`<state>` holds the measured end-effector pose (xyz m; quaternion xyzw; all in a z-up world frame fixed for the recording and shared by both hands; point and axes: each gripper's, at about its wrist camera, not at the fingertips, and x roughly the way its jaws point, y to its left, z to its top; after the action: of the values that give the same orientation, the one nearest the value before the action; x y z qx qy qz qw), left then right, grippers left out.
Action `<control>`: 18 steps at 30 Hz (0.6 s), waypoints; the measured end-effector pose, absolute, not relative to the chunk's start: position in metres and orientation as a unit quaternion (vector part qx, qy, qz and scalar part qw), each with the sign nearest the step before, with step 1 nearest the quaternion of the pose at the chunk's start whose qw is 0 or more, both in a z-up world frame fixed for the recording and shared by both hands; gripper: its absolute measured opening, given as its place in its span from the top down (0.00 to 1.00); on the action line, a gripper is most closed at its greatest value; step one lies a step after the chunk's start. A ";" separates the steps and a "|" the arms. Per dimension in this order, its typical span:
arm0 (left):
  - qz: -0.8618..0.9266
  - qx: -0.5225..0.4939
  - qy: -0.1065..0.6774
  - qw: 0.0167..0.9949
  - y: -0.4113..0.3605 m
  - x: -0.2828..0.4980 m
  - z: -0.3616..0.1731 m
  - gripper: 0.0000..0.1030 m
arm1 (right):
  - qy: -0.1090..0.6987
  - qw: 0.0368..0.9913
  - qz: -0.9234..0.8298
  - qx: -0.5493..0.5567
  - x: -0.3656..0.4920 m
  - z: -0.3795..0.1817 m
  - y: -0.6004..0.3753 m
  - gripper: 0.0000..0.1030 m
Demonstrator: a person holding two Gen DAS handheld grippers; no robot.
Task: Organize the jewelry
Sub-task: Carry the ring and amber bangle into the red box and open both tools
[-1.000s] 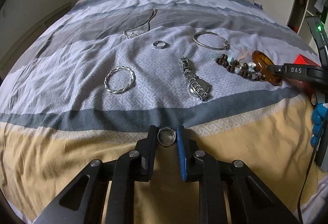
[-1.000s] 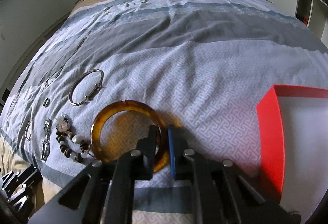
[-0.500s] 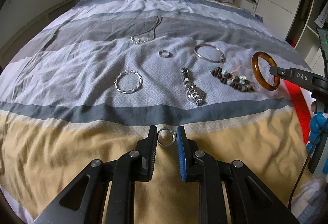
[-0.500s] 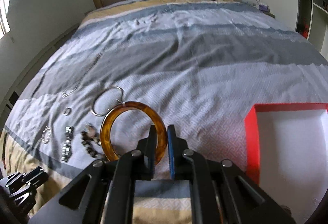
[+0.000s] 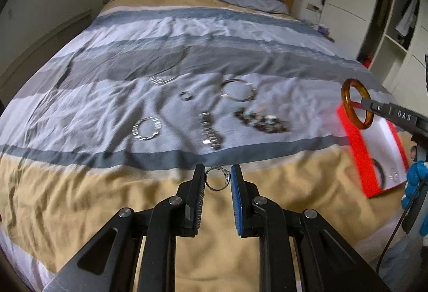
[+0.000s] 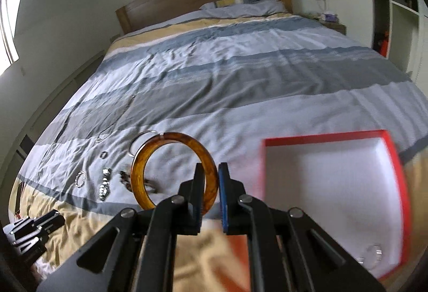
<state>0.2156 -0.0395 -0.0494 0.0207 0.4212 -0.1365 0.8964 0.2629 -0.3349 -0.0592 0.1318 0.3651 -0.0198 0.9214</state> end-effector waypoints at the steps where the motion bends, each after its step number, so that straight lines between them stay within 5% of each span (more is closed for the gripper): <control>1: -0.144 0.021 0.420 0.896 -0.047 0.215 -0.047 0.82 | 0.365 0.921 -0.026 0.132 0.259 -0.059 -0.342 0.91; 18: -0.326 0.060 0.402 0.854 -0.264 0.215 -0.042 0.82 | 0.424 0.891 -0.130 0.099 0.211 -0.102 -0.472 0.91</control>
<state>0.2147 -0.2639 -0.0419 0.0599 0.4017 -0.3256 0.8539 0.2114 -0.4722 -0.1016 0.0988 0.4242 -0.1298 0.8908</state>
